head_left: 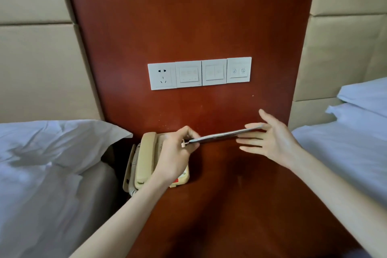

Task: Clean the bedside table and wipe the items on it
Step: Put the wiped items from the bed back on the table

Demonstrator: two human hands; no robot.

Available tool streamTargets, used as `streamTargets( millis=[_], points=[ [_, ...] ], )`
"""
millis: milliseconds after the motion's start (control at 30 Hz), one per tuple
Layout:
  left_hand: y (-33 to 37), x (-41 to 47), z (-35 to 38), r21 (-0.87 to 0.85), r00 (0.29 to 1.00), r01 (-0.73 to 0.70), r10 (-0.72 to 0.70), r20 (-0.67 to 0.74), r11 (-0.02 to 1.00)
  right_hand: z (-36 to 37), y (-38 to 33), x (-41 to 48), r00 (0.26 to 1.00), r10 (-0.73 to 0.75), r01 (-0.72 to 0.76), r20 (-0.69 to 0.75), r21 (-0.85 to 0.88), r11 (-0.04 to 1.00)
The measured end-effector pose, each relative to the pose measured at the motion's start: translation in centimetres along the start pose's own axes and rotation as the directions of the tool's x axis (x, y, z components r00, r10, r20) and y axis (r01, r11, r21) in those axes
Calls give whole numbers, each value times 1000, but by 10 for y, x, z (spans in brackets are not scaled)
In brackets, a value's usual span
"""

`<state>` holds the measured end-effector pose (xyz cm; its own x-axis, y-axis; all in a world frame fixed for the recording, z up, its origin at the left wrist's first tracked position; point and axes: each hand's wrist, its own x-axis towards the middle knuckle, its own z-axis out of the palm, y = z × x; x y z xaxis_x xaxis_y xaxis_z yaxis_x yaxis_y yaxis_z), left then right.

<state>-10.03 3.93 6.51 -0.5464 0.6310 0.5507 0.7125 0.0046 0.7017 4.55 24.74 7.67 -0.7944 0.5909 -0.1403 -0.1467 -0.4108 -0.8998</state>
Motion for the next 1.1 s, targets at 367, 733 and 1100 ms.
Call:
streamTargets(
  millis=[367,733,1100],
  points=[
    [-20,-3,37,-560,895,418,-429,120,715,-19,20,15,969,-239,236,-66,-52,970],
    [-14,7,83,-650,836,534,-455,308,541,-55,20,30,926,-255,180,-280,-267,947],
    [-22,11,150,-313,818,534,-386,427,785,-116,22,42,873,-333,89,-356,-555,827]
  ],
)
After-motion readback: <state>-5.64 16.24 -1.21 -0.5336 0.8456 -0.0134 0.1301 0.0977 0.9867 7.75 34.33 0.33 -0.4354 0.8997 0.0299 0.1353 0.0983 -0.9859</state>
